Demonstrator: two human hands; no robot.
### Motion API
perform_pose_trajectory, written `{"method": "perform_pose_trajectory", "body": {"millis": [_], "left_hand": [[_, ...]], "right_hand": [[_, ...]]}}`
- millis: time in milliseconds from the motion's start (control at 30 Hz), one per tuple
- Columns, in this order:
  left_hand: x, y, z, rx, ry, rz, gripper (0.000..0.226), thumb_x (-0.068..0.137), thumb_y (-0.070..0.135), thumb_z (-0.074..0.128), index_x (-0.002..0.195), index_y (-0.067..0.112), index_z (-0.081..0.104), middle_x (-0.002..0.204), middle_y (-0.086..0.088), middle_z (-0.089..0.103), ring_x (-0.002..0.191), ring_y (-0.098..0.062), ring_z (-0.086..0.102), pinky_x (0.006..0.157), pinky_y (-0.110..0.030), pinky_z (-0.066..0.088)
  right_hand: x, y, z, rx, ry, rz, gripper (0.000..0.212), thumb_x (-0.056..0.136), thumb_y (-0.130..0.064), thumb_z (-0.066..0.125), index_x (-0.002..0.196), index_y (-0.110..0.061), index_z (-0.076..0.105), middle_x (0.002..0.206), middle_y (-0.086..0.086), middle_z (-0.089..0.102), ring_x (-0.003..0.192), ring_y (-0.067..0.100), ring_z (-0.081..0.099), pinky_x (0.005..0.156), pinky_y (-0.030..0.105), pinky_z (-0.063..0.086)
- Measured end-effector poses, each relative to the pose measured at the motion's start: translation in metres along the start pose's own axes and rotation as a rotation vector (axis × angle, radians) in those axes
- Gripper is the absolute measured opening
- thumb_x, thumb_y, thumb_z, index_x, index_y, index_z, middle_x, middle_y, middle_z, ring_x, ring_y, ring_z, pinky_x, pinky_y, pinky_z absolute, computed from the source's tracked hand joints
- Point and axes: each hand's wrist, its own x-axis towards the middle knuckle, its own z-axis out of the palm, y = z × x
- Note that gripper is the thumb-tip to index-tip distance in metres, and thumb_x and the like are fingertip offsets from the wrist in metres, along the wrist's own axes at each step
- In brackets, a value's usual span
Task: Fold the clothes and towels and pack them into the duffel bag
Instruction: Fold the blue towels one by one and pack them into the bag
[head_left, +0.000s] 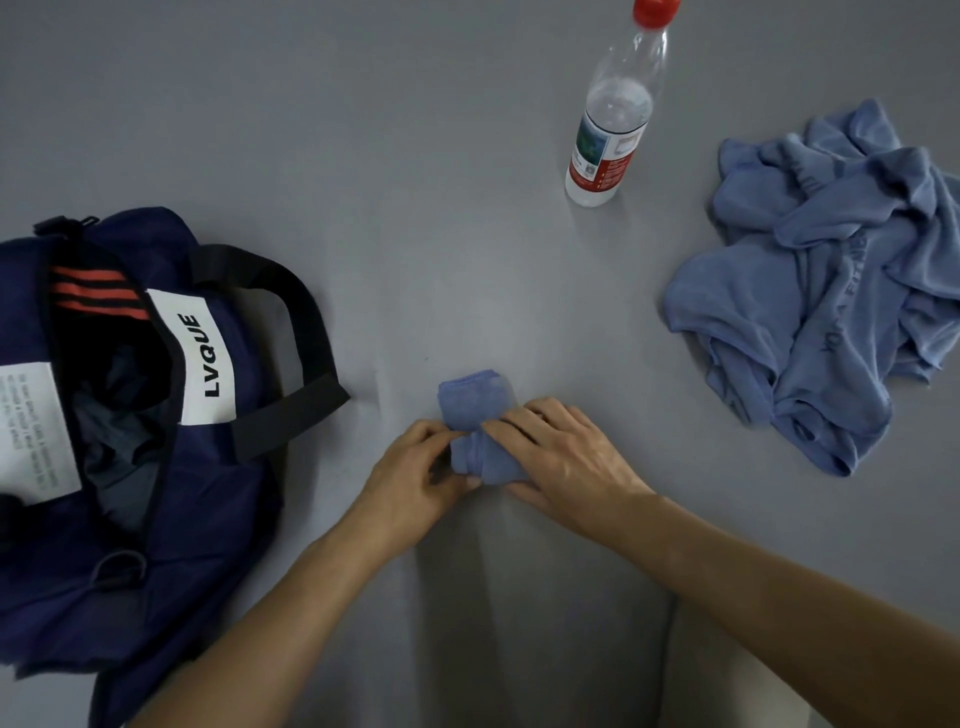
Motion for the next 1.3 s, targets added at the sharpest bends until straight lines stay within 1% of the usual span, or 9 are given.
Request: {"method": "perform_pose_trajectory", "body": {"millis": [100, 233, 333, 500, 700, 867, 1033, 1200, 1300], "left_hand": [[-0.008, 0.008, 0.006, -0.264, 0.148, -0.186, 0.039, 0.08, 0.052, 0.071, 0.112, 0.034, 0.058, 0.105, 0.012, 0.065, 0.091, -0.004, 0.066, 0.084, -0.033, 0.056], [-0.017, 0.035, 0.02, -0.866, 0.125, -0.479, 0.032, 0.093, 0.026, 0.069, 0.121, 0.02, 0.055, 0.115, -0.01, 0.071, 0.103, -0.02, 0.069, 0.097, -0.04, 0.055], [-0.025, 0.051, 0.002, -0.923, -0.005, -0.422, 0.048, 0.091, 0.042, 0.07, 0.134, 0.025, 0.057, 0.127, 0.003, 0.07, 0.12, -0.015, 0.064, 0.106, -0.04, 0.048], [-0.046, 0.098, -0.094, -0.756, 0.023, -0.304, 0.043, 0.09, 0.046, 0.067, 0.13, 0.029, 0.062, 0.12, 0.008, 0.073, 0.114, -0.012, 0.067, 0.105, -0.04, 0.05], [-0.095, 0.131, -0.223, -0.671, 0.173, -0.135, 0.042, 0.092, 0.043, 0.066, 0.13, 0.027, 0.061, 0.121, 0.004, 0.072, 0.113, -0.014, 0.069, 0.101, -0.04, 0.053], [-0.123, 0.085, -0.272, -0.698, 0.406, -0.067, 0.043, 0.095, 0.045, 0.062, 0.132, 0.024, 0.061, 0.124, 0.001, 0.071, 0.115, -0.016, 0.067, 0.097, -0.038, 0.053], [-0.119, -0.004, -0.267, -0.785, 0.541, -0.212, 0.035, 0.095, 0.04, 0.065, 0.127, 0.027, 0.063, 0.118, 0.004, 0.073, 0.112, -0.015, 0.068, 0.092, -0.035, 0.056], [-0.095, -0.069, -0.248, -0.743, 0.557, -0.363, 0.055, 0.074, 0.049, 0.079, 0.122, 0.026, 0.065, 0.109, 0.002, 0.076, 0.101, -0.016, 0.072, 0.095, -0.043, 0.057], [-0.077, -0.084, -0.247, -0.615, 0.553, -0.421, 0.066, 0.063, 0.059, 0.076, 0.119, 0.026, 0.064, 0.106, 0.003, 0.075, 0.098, -0.015, 0.071, 0.091, -0.039, 0.058]], "right_hand": [[0.016, -0.003, -0.012, 0.267, -0.107, 0.25, 0.03, 0.088, -0.038, 0.066, 0.11, -0.018, 0.067, 0.101, 0.001, 0.069, 0.091, 0.031, 0.063, 0.079, 0.041, 0.052], [0.033, 0.001, -0.018, 0.579, -0.366, 0.589, 0.048, 0.087, -0.044, 0.072, 0.126, -0.02, 0.059, 0.115, 0.0, 0.069, 0.106, 0.022, 0.063, 0.088, 0.031, 0.048], [0.036, -0.007, -0.021, 0.903, -0.308, 0.678, 0.037, 0.091, -0.038, 0.072, 0.117, -0.013, 0.065, 0.112, -0.001, 0.071, 0.107, 0.017, 0.066, 0.096, 0.035, 0.051], [0.091, -0.043, -0.089, 1.181, -0.37, 0.596, 0.038, 0.095, -0.046, 0.063, 0.121, -0.019, 0.065, 0.115, -0.001, 0.072, 0.11, 0.015, 0.067, 0.094, 0.041, 0.057], [0.196, -0.112, -0.165, 0.773, -0.277, 0.339, 0.071, 0.072, -0.085, 0.053, 0.105, -0.023, 0.064, 0.1, -0.004, 0.07, 0.094, 0.014, 0.067, 0.085, 0.042, 0.058], [0.254, -0.179, -0.151, 1.053, -0.43, 0.34, 0.05, 0.086, -0.062, 0.064, 0.121, -0.027, 0.058, 0.113, -0.006, 0.069, 0.096, 0.007, 0.071, 0.084, 0.033, 0.061], [0.259, -0.22, -0.065, 0.903, -0.198, 0.385, 0.046, 0.093, -0.058, 0.058, 0.132, -0.034, 0.057, 0.123, -0.013, 0.063, 0.118, 0.01, 0.059, 0.103, 0.032, 0.047], [0.232, -0.212, 0.0, 0.292, -0.138, 0.339, 0.074, 0.097, -0.053, 0.052, 0.158, -0.042, 0.011, 0.167, 0.009, 0.003, 0.151, 0.03, 0.016, 0.119, 0.046, 0.028], [0.233, -0.208, 0.016, 0.191, -0.223, 0.349, 0.085, 0.099, -0.034, 0.053, 0.156, -0.044, -0.009, 0.166, 0.016, -0.004, 0.136, 0.037, 0.041, 0.106, 0.045, 0.042]]}}
